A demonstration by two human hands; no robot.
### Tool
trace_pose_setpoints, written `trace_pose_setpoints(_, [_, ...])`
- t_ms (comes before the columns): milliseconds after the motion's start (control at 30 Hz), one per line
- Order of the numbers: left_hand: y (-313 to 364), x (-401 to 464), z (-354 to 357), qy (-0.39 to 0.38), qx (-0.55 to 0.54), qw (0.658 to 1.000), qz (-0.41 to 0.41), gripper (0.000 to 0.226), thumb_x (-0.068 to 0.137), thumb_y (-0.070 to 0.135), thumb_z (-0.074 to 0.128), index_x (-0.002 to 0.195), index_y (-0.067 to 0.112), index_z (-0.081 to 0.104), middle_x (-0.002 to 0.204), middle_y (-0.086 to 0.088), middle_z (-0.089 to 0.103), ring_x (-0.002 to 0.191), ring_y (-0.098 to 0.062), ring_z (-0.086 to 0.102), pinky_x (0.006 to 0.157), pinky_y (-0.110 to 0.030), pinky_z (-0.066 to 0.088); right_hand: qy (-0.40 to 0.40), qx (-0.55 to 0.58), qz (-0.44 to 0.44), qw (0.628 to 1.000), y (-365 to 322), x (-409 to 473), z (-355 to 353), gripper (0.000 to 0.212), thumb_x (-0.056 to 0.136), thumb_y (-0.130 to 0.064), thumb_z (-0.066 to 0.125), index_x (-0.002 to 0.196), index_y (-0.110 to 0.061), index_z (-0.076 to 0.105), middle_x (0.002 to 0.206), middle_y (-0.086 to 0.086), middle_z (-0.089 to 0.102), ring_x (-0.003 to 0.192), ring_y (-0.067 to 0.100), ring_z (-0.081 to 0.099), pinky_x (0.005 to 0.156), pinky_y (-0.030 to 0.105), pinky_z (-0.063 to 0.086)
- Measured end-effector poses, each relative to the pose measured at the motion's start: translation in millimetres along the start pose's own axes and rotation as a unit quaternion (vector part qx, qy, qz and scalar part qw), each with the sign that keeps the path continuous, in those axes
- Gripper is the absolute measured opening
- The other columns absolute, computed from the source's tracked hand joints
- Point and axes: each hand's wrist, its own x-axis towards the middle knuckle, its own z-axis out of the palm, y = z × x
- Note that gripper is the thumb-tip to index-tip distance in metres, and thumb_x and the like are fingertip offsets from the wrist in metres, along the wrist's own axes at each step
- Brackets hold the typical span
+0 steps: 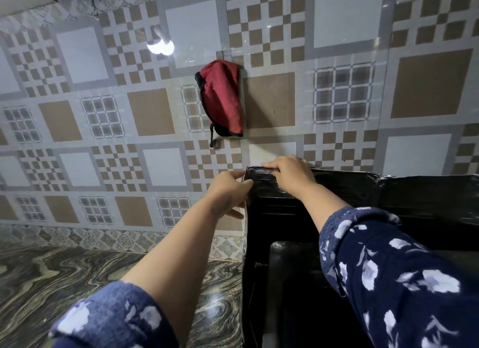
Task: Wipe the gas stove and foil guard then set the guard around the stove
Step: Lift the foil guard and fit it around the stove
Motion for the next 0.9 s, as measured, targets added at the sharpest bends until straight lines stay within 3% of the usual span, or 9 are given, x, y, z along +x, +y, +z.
trace_pose_setpoints(133, [1.0, -1.8, -3.0, -0.019, 0.034, 0.999, 0.000, 0.051, 0.093, 0.014, 0.054, 0.141, 0.026, 0.041, 0.083, -0.001, 0.067, 0.068, -0.010, 0.063, 0.043, -0.022, 0.054, -0.008, -0.005, -0.002, 1.000, 0.1, -1.0, -0.5, 0.038, 0.096, -0.018, 0.052, 0.128, -0.037, 0.057, 0.126, 0.001, 0.062, 0.117, 0.026, 0.051, 0.100, 0.041, 0.034])
trace_pose_setpoints(267, [0.8, -4.0, -4.8, -0.023, 0.035, 0.999, 0.005, 0.051, 0.093, 0.017, 0.056, 0.140, 0.027, 0.041, 0.094, -0.005, 0.068, 0.070, -0.011, 0.063, 0.044, -0.022, 0.055, -0.004, 0.001, -0.010, 1.000, -0.3, -4.6, -0.6, 0.040, 0.095, -0.017, 0.053, 0.130, -0.037, 0.056, 0.125, 0.000, 0.063, 0.116, 0.025, 0.051, 0.102, 0.043, 0.034])
trace_pose_setpoints(433, [0.6, -7.4, -4.4, -0.011, 0.036, 0.999, -0.002, 0.052, 0.094, 0.031, 0.053, 0.144, 0.027, 0.035, 0.083, 0.006, 0.061, 0.070, -0.008, 0.061, 0.042, -0.022, 0.051, -0.005, 0.011, -0.019, 1.000, -0.7, -5.0, -1.3, 0.041, 0.094, -0.014, 0.055, 0.130, -0.033, 0.056, 0.117, -0.003, 0.059, 0.114, 0.024, 0.048, 0.100, 0.039, 0.038])
trace_pose_setpoints(533, [2.7, -9.6, -8.6, 0.002, 0.039, 0.999, 0.004, 0.048, 0.095, 0.036, 0.050, 0.141, 0.024, 0.041, 0.078, 0.010, 0.054, 0.064, -0.004, 0.053, 0.054, -0.025, 0.048, 0.008, 0.025, -0.019, 0.999, -1.1, -6.4, -3.5, 0.042, 0.093, -0.012, 0.056, 0.130, -0.031, 0.057, 0.116, -0.004, 0.056, 0.113, 0.023, 0.046, 0.100, 0.035, 0.038])
trace_pose_setpoints(600, [5.8, -12.0, -13.2, 0.007, 0.063, 0.998, 0.012, 0.048, 0.095, 0.037, 0.050, 0.139, 0.020, 0.044, 0.095, 0.005, 0.059, 0.062, 0.001, 0.044, 0.066, -0.023, 0.044, 0.017, 0.026, -0.022, 0.999, -2.8, -8.1, -7.5, 0.043, 0.092, -0.012, 0.057, 0.131, -0.030, 0.056, 0.120, -0.004, 0.055, 0.116, 0.022, 0.044, 0.102, 0.035, 0.037])
trace_pose_setpoints(700, [12.9, -21.0, -19.2, -0.002, 0.095, 0.996, 0.002, 0.049, 0.095, 0.034, 0.051, 0.139, 0.016, 0.044, 0.109, 0.000, 0.056, 0.063, 0.001, 0.041, 0.057, -0.015, 0.037, 0.024, 0.021, -0.028, 0.999, -6.2, -16.0, -16.9, 0.044, 0.092, -0.013, 0.058, 0.131, -0.031, 0.056, 0.127, -0.006, 0.053, 0.120, 0.019, 0.041, 0.103, 0.033, 0.035])
trace_pose_setpoints(767, [16.8, -28.0, -22.4, -0.014, 0.124, 0.992, -0.007, 0.051, 0.094, 0.029, 0.052, 0.141, 0.013, 0.040, 0.111, 0.000, 0.059, 0.073, -0.006, 0.048, 0.067, -0.017, 0.040, 0.014, 0.004, -0.032, 0.999, -9.2, -26.8, -24.3, 0.044, 0.091, -0.014, 0.059, 0.131, -0.032, 0.056, 0.131, -0.006, 0.051, 0.124, 0.018, 0.039, 0.103, 0.033, 0.034])
trace_pose_setpoints(833, [16.4, -32.2, -24.3, -0.017, 0.165, 0.986, -0.020, 0.055, 0.094, 0.022, 0.052, 0.144, 0.011, 0.034, 0.133, -0.008, 0.052, 0.092, -0.016, 0.049, 0.080, -0.024, 0.039, -0.014, -0.016, -0.027, 0.999, -12.1, -39.5, -33.0, 0.045, 0.091, -0.014, 0.058, 0.132, -0.033, 0.055, 0.136, -0.006, 0.049, 0.127, 0.019, 0.037, 0.105, 0.035, 0.032])
trace_pose_setpoints(900, [14.6, -34.3, -24.2, -0.021, 0.208, 0.977, -0.032, 0.048, 0.094, 0.011, 0.047, 0.141, 0.007, 0.038, 0.138, -0.014, 0.049, 0.108, -0.024, 0.053, 0.088, -0.027, 0.040, -0.039, -0.037, -0.005, 0.999, -11.7, -49.3, -41.1, 0.048, 0.091, -0.012, 0.056, 0.134, -0.035, 0.053, 0.143, -0.005, 0.045, 0.131, 0.022, 0.036, 0.109, 0.037, 0.029])
